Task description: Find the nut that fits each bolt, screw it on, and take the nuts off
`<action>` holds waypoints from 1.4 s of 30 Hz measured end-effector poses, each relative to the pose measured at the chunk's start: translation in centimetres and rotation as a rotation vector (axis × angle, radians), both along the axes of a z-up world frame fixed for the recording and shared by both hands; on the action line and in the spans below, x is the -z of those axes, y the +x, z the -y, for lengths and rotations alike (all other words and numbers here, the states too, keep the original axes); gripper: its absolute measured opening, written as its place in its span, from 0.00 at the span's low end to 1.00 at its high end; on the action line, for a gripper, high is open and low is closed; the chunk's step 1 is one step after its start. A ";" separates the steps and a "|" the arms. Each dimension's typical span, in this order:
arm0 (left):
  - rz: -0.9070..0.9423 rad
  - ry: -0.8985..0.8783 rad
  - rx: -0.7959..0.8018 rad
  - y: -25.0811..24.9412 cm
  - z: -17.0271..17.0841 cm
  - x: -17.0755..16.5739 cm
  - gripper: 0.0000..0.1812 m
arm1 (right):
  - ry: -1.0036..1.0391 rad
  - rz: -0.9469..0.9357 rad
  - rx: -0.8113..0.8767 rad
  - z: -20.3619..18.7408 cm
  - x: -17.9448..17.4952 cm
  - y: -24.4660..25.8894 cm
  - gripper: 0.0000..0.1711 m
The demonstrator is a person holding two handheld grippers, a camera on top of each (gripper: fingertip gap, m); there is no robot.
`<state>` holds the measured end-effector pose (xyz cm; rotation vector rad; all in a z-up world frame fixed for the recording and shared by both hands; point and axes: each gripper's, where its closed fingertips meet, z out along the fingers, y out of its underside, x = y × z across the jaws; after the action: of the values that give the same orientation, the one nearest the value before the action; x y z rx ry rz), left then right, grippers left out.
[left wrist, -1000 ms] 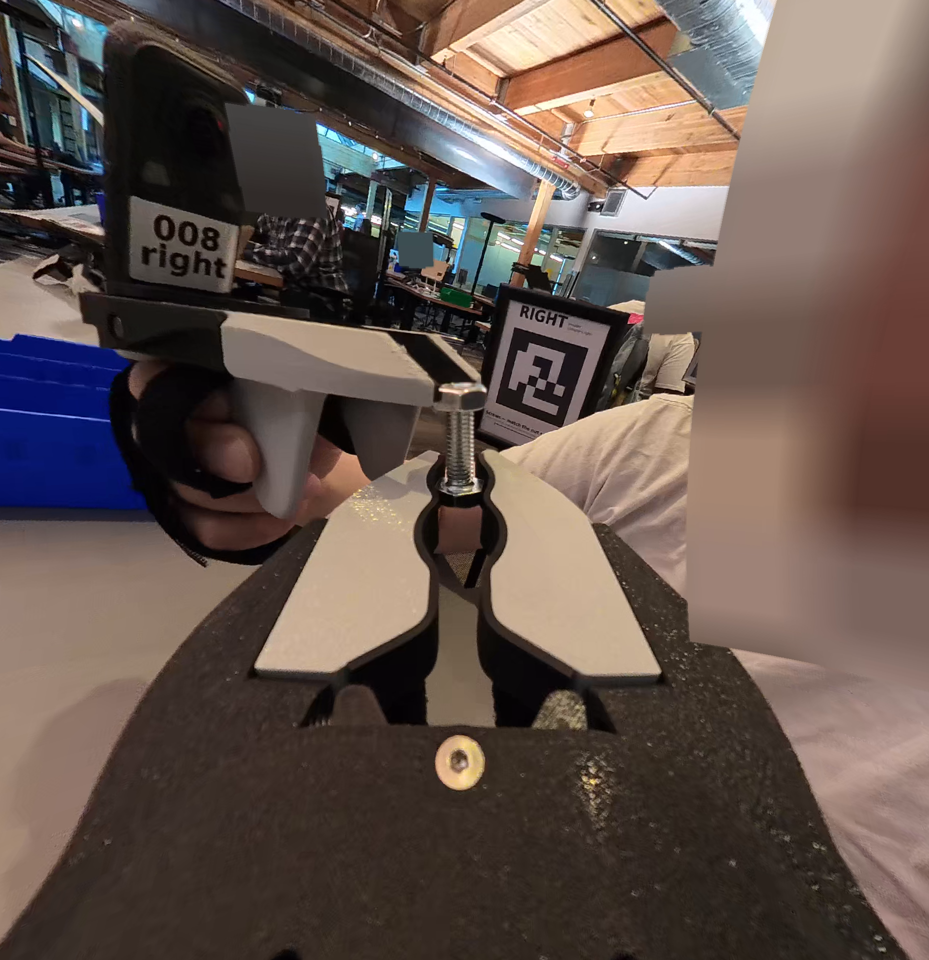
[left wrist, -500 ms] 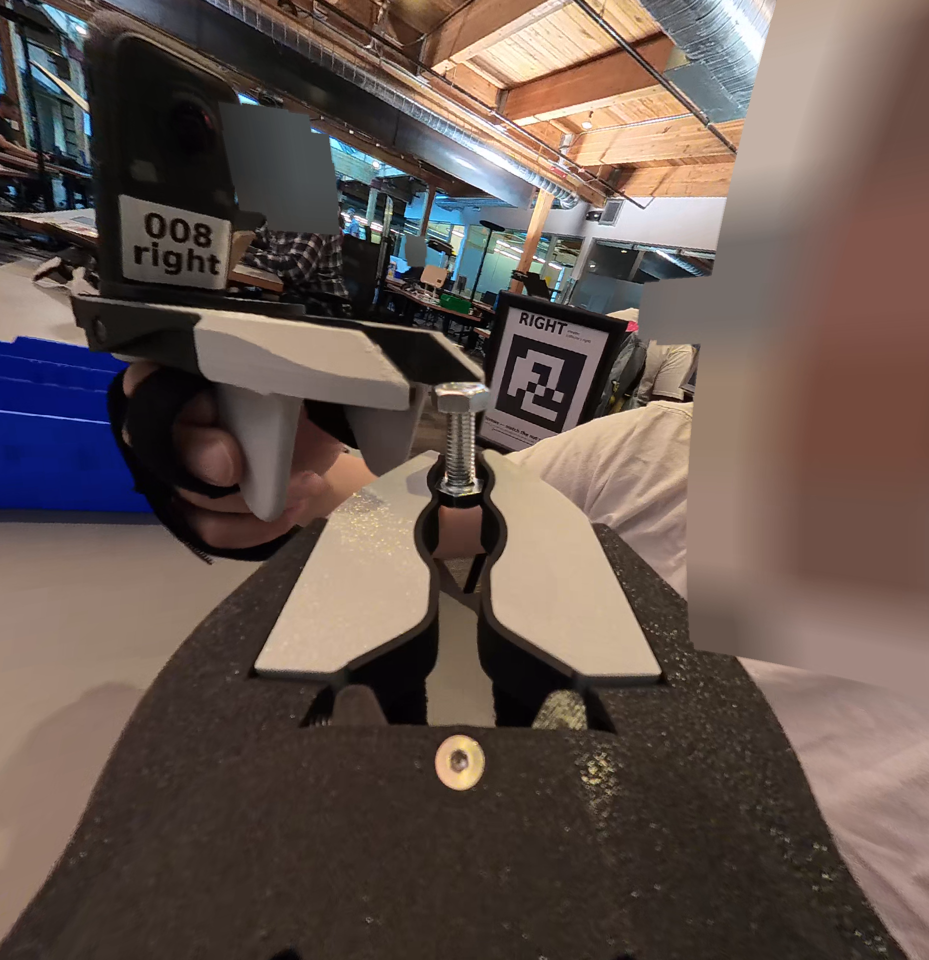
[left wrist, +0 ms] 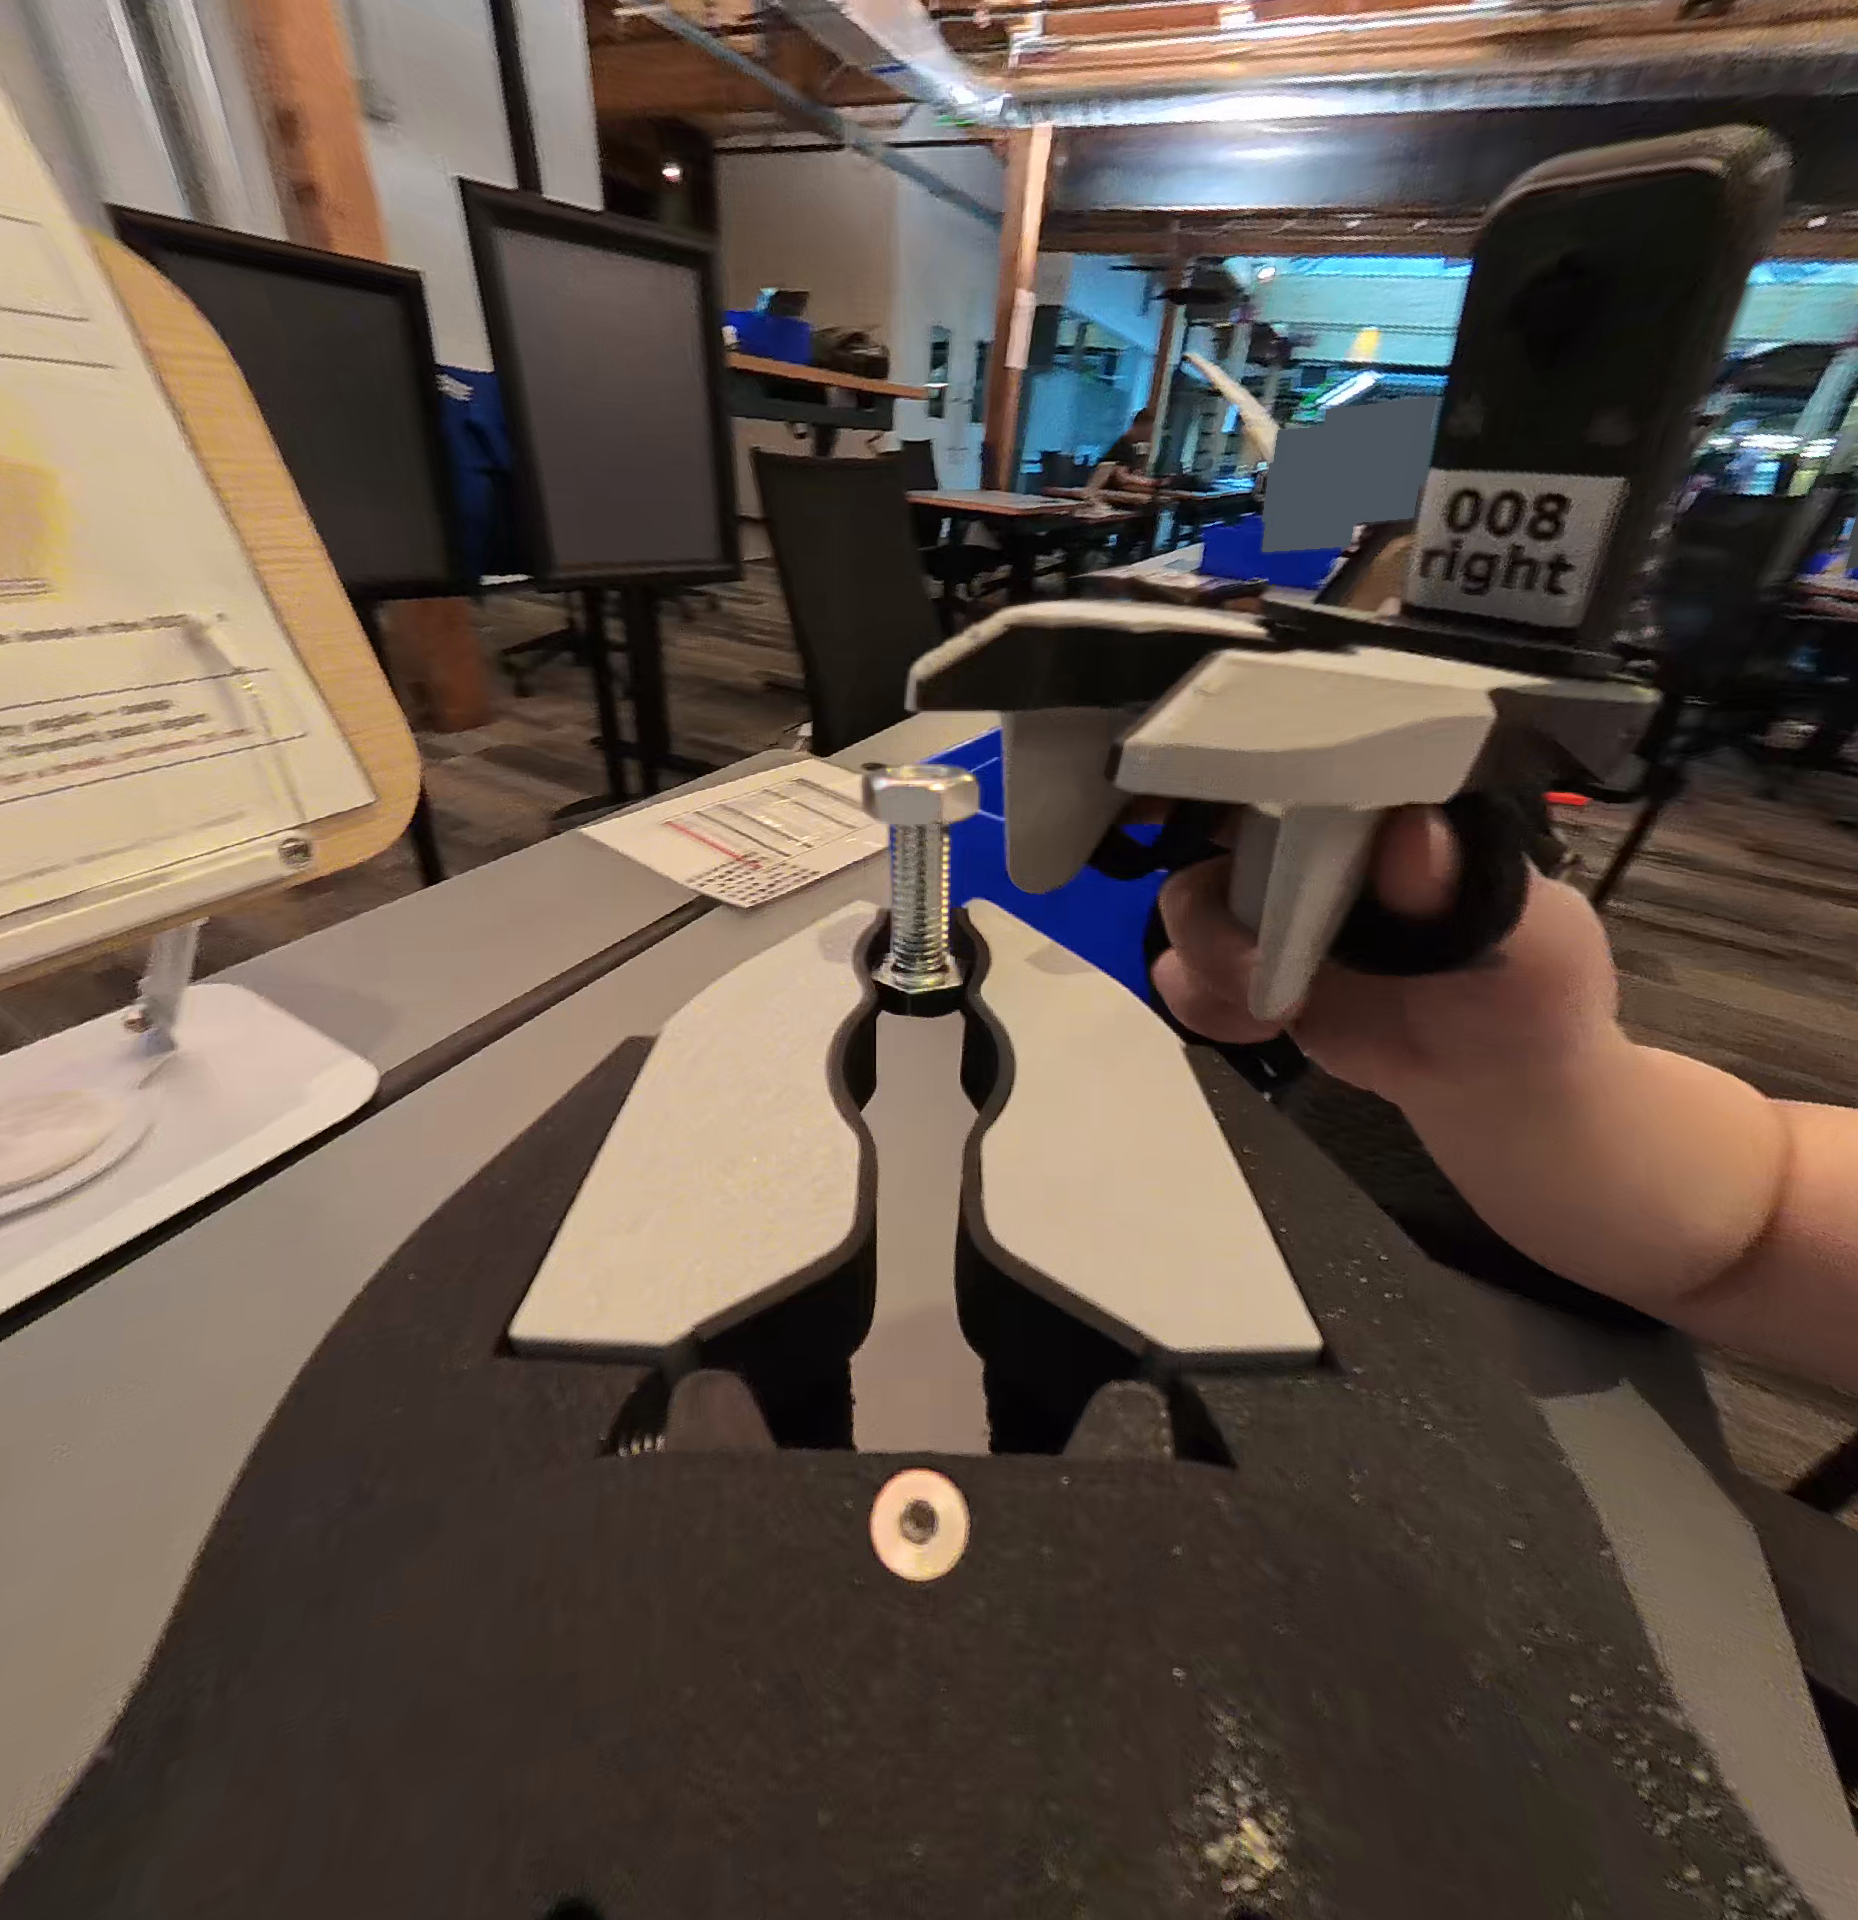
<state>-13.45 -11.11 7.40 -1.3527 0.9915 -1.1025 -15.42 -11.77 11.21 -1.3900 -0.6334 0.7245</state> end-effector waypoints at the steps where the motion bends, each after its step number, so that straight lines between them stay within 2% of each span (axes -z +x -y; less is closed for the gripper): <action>1: -0.004 0.003 -0.018 0.0 -0.1 0.1 0.06 | -0.011 -0.012 0.000 -0.1 0.3 -0.3 0.21; 5: -0.023 0.030 -0.032 0.3 0.1 0.5 0.06 | -0.056 -0.010 0.008 -0.6 1.3 -0.6 0.19; 10: -0.038 0.038 -0.015 0.5 0.7 0.5 0.06 | -0.081 -0.029 -0.056 -0.3 1.3 -0.7 0.09; 13: -0.039 0.041 0.031 0.7 1.2 0.3 0.06 | -0.084 -0.002 -0.106 0.1 1.1 -0.8 0.08; 16: -0.002 0.014 0.212 0.7 3.2 -0.7 0.05 | -0.054 -0.001 -0.274 1.7 0.1 -1.0 0.08; 24: 0.017 -0.175 0.897 -0.5 12.8 -1.5 0.05 | 0.031 -0.081 -0.956 9.5 -0.5 -0.9 0.08; 27: 0.039 -0.276 1.094 -1.3 15.2 -1.4 0.06 | 0.041 -0.119 -1.111 11.4 -0.1 -1.1 0.08; 30: 0.067 -0.349 1.211 -1.8 16.4 -1.4 0.06 | 0.053 -0.151 -1.196 12.4 0.1 -1.1 0.08; 32: 0.085 -0.369 1.246 -1.9 16.8 -1.4 0.06 | 0.053 -0.163 -1.231 12.7 0.1 -1.1 0.08; 42: 0.075 -0.307 1.181 -1.5 16.2 -1.2 0.05 | 0.082 -0.109 -1.166 12.4 0.2 -1.1 0.08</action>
<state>-14.93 -27.35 8.62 -0.8663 1.6716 -2.2176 -16.50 -24.17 11.04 -0.7940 -1.3824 1.6404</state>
